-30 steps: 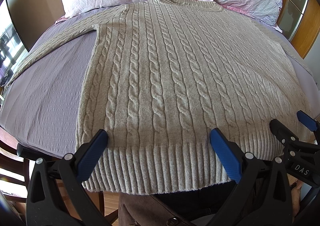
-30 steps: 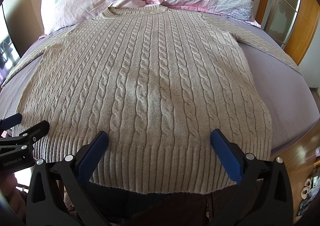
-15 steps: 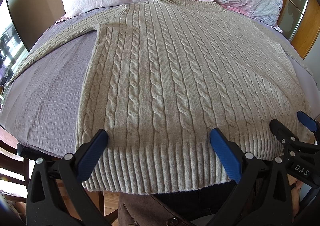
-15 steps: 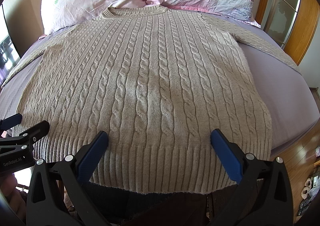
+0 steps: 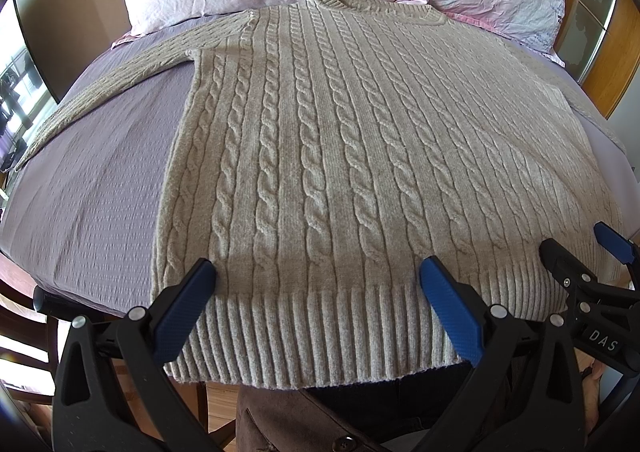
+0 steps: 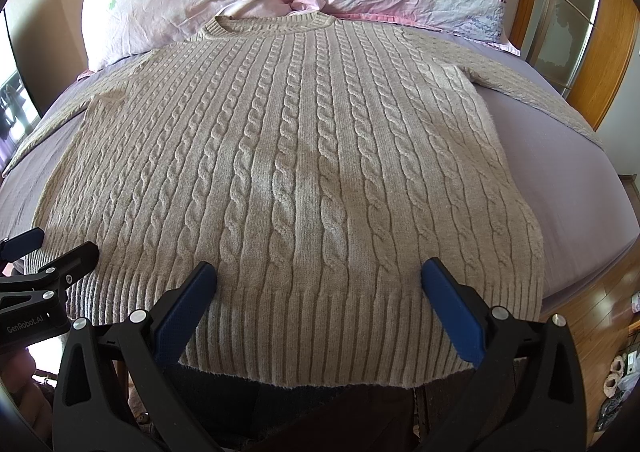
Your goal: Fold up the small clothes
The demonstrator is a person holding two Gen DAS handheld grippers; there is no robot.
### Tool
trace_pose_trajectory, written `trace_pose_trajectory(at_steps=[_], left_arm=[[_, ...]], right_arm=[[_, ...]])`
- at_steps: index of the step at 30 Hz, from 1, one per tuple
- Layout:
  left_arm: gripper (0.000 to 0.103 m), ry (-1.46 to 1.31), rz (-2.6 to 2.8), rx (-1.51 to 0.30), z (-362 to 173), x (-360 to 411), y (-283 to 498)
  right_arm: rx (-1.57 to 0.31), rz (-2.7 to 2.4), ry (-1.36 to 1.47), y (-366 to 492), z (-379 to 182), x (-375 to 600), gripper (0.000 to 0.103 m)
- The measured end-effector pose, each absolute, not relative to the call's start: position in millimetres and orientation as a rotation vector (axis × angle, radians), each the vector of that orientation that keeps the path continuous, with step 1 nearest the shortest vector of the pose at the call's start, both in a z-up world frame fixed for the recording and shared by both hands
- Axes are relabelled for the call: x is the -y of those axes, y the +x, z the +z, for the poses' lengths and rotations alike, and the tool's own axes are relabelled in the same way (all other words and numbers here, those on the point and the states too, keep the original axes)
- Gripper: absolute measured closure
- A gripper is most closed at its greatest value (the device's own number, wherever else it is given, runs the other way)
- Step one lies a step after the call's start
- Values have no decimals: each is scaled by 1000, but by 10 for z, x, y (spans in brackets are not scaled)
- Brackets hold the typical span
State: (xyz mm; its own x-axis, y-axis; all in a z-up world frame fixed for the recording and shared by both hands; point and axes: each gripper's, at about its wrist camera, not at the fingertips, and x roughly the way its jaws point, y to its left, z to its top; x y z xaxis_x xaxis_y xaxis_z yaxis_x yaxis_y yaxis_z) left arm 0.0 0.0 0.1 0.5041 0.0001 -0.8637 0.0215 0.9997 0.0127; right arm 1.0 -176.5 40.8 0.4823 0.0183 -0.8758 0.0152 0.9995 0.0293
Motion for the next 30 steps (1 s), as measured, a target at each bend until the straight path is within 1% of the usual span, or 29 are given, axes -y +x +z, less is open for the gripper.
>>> trace_pose_trajectory(at_steps=[30], left_arm=[[2,22,-11,-1036,4,3,16]], right_arm=[[-1056,9,32,-11,411,1761,1]])
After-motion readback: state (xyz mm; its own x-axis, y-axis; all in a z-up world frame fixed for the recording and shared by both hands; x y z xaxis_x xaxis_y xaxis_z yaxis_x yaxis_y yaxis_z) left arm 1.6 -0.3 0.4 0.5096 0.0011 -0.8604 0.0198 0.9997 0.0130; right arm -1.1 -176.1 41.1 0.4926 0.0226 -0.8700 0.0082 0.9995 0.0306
